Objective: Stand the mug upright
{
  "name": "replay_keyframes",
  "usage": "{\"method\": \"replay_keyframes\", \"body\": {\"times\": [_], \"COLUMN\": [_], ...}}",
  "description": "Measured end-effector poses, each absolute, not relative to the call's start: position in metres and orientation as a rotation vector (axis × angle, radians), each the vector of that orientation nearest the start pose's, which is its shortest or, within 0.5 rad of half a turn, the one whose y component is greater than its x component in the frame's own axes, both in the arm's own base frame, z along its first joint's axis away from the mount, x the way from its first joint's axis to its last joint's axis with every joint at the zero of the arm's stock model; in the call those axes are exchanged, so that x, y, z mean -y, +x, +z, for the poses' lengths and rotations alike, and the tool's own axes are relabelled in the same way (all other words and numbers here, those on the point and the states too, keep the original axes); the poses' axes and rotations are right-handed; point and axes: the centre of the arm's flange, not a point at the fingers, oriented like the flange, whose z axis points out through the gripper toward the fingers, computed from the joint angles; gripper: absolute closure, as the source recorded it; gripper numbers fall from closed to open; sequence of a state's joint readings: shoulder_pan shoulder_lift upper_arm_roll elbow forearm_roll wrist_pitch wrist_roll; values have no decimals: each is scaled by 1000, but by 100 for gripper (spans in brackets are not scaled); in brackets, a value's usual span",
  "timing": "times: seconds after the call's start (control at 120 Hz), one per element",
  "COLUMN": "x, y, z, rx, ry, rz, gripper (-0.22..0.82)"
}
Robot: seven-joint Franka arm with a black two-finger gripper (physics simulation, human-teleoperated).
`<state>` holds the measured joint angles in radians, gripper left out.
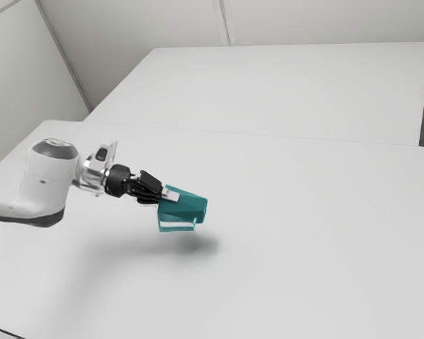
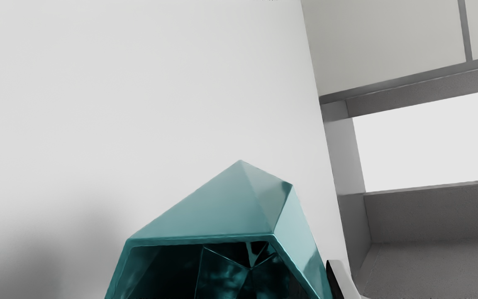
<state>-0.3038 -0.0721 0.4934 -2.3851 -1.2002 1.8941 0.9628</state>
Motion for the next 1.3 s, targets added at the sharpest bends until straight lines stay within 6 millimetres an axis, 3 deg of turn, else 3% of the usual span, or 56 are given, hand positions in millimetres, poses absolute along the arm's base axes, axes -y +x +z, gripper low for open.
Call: {"method": "replay_keyframes", "body": {"times": [0.183, 0.3, 0.45, 0.533, 0.658, 0.983, 1.3], "x": [-14, -12, -17, -15, -13, -5, -11], "y": [497, 503, 517, 523, 530, 540, 552], "z": [390, 401, 433, 440, 443, 427, 407], "rx": [230, 306, 424, 455, 470, 463, 414], "ry": [2218, 2362, 2568, 2651, 2756, 2945, 3068], "rz": [266, 222, 210, 190, 167, 124, 127], "gripper": [78, 78, 78, 78, 78, 78, 77]}}
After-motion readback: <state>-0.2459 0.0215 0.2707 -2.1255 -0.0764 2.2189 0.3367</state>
